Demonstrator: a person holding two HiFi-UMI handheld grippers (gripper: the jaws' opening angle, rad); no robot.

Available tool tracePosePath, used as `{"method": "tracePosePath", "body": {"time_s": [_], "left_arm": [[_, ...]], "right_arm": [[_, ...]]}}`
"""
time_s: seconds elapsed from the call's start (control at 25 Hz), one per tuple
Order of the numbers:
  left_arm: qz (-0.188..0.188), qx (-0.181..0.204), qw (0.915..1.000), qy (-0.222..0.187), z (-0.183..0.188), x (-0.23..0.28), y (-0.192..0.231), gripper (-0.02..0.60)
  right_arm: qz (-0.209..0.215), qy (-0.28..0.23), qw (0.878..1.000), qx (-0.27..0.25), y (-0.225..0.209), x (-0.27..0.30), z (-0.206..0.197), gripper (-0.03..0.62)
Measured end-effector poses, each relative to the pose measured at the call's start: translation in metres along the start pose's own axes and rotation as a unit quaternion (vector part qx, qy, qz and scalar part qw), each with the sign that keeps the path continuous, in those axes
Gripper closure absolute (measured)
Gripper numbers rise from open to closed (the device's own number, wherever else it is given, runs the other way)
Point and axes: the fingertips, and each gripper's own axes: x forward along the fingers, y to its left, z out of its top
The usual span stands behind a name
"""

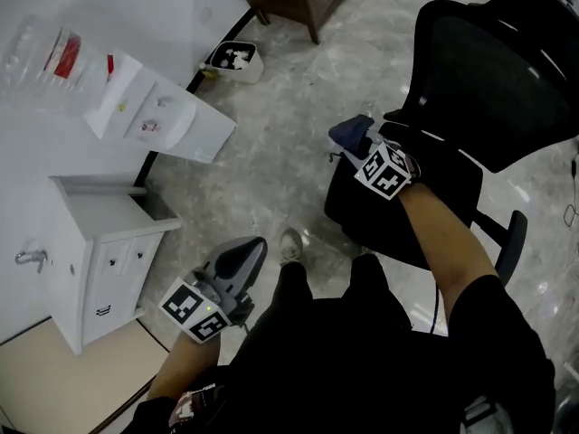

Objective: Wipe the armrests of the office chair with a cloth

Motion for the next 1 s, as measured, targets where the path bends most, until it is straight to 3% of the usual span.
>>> {"method": "tracePosePath", "body": {"time_s": [0.12, 0.32, 0.44, 0.52, 0.68, 0.76, 0.84, 1.0], "left_arm": [[0.001, -0.016, 0.9998, 0.006, -0.011, -0.010, 0.027, 0.586], [-0.012, -0.024, 0.9996, -0.004, -0.009, -0.017, 0.045, 0.586], [-0.023, -0.028, 0.9993, -0.010, -0.004, -0.014, 0.045, 0.586], [-0.025, -0.028, 0.9993, -0.010, -0.003, -0.013, 0.045, 0.586], [-0.021, -0.025, 0.9994, -0.011, 0.003, -0.010, 0.046, 0.586], [-0.021, -0.031, 0.9992, -0.013, 0.006, -0.008, 0.047, 0.586], [-0.023, -0.035, 0.9990, -0.018, 0.011, -0.007, 0.047, 0.586], [-0.024, -0.035, 0.9988, -0.025, 0.026, -0.005, 0.057, 0.586]], "right_arm": [[-0.013, -0.012, 1.000, 0.016, 0.007, 0.006, 0.001, 0.516], [0.079, -0.031, 0.995, -0.050, 0.142, -0.022, -0.006, 0.517], [0.110, -0.031, 0.992, -0.053, 0.181, -0.032, -0.013, 0.517], [0.107, -0.027, 0.993, -0.039, 0.161, -0.030, -0.015, 0.517], [-0.008, -0.015, 1.000, 0.015, 0.023, -0.012, -0.008, 0.516], [-0.025, 0.009, 1.000, 0.014, -0.007, -0.007, -0.014, 0.516], [0.007, 0.022, 1.000, -0.009, 0.026, -0.017, -0.025, 0.517], [0.084, 0.010, 0.996, -0.025, 0.149, -0.051, -0.046, 0.519]]}}
